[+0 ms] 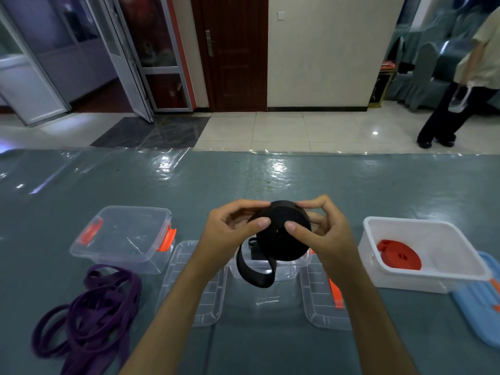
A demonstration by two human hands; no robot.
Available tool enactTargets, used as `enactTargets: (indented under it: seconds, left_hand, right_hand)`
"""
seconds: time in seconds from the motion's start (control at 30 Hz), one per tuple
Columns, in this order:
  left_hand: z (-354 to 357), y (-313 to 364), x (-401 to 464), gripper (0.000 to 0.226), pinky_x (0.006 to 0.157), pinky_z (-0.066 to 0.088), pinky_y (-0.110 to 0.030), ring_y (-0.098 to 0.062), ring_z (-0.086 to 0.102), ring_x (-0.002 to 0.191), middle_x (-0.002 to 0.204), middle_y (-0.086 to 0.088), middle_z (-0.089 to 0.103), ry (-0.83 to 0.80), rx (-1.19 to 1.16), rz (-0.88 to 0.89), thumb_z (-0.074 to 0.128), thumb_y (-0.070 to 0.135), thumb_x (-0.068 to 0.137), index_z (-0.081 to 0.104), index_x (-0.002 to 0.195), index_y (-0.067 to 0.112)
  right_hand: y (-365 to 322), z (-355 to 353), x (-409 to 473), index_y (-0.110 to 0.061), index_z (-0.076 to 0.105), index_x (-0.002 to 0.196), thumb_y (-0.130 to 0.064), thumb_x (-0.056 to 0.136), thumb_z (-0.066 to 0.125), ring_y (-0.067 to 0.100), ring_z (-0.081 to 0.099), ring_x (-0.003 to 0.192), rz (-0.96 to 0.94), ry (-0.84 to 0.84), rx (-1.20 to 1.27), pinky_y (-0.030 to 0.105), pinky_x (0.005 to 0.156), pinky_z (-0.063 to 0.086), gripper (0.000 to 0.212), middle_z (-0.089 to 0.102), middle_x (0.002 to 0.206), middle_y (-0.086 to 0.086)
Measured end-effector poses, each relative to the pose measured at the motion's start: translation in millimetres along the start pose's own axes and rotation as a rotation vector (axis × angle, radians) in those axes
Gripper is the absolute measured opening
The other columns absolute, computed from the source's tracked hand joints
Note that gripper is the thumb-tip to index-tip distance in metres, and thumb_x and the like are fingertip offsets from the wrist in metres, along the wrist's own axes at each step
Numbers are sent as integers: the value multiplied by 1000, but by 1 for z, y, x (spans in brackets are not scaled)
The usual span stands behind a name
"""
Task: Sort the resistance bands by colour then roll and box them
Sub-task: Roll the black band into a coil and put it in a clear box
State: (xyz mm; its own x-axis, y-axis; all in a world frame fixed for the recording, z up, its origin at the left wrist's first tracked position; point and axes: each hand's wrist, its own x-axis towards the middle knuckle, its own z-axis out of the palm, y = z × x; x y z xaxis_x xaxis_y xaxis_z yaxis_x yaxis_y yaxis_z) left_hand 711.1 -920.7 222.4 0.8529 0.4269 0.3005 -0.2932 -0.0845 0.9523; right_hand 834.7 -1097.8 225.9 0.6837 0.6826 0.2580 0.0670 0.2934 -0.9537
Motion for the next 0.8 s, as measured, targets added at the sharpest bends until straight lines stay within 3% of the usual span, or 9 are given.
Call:
enactTargets:
  seconds: [0.07, 0.13, 0.2, 0.3, 0.43, 0.5, 0.57, 0.67, 0.8]
  left_hand:
    - [1, -3, 0, 24, 89, 59, -22, -20, 77, 105, 108, -1, 80, 68, 18, 11, 87, 36, 84, 79, 106, 31]
    - [1, -11, -1, 22, 90, 59, -24, -21, 77, 105, 107, -3, 80, 119, -21, -21, 87, 36, 84, 78, 103, 30]
    - [-1, -19, -5, 27, 95, 58, -25, -22, 74, 114, 118, -4, 78, 90, -89, -75, 81, 29, 89, 78, 116, 28]
    - [-4, -21, -6, 42, 102, 55, -25, -23, 68, 128, 135, -4, 73, 32, -105, -114, 78, 31, 95, 70, 137, 29]
    - [-1, -20, 1, 41, 92, 59, -25, -25, 76, 112, 116, -7, 79, 108, -62, -93, 87, 39, 86, 73, 122, 27]
    - [3, -24, 3, 37, 89, 60, -26, -25, 77, 108, 110, -9, 80, 137, -57, -116, 90, 40, 82, 73, 112, 26]
    - [3, -30, 6, 34, 91, 59, -25, -24, 76, 111, 115, -7, 79, 86, -68, -161, 88, 40, 85, 74, 114, 27]
    - [1, -33, 10, 47, 95, 57, -24, -20, 72, 118, 127, -1, 75, -55, 14, -217, 82, 41, 91, 69, 135, 34]
    - [-4, -35, 12, 43, 92, 58, -24, -19, 75, 112, 119, -3, 78, 5, 62, -181, 85, 29, 89, 71, 130, 26]
  right_hand:
    - [0, -3, 4, -26, 62, 101, -27, 74, 92, 36, 80, 81, 46, -27, -16, 35, 63, 65, 40, 81, 97, 15]
    - [-1, -4, 8, -27, 64, 109, -26, 76, 92, 34, 81, 83, 29, -59, -59, 35, 65, 65, 43, 82, 98, 13]
    - [1, -1, 11, -24, 68, 122, -19, 83, 89, 30, 81, 90, -34, -47, -78, 33, 71, 66, 45, 82, 102, 9]
    - [6, 0, 12, -17, 70, 120, -15, 85, 87, 29, 80, 94, -57, 40, -63, 35, 74, 66, 40, 81, 105, 9]
    - [10, -8, 12, -18, 55, 111, -24, 78, 88, 35, 80, 83, 96, -37, -80, 40, 62, 66, 47, 80, 95, 16]
    - [12, -13, 12, -26, 60, 125, -22, 79, 88, 30, 80, 88, 75, -26, -112, 35, 66, 66, 54, 80, 101, 12]
    - [16, -15, 12, -29, 67, 132, -18, 83, 88, 27, 79, 95, 19, 27, -107, 33, 73, 66, 54, 79, 108, 7]
    - [25, -15, 10, -19, 72, 120, -17, 84, 86, 33, 79, 92, 5, 155, -26, 40, 72, 67, 39, 80, 102, 12]
    - [34, -22, 11, -24, 59, 109, -32, 78, 90, 37, 79, 90, 122, 94, -7, 42, 66, 66, 44, 79, 104, 14]
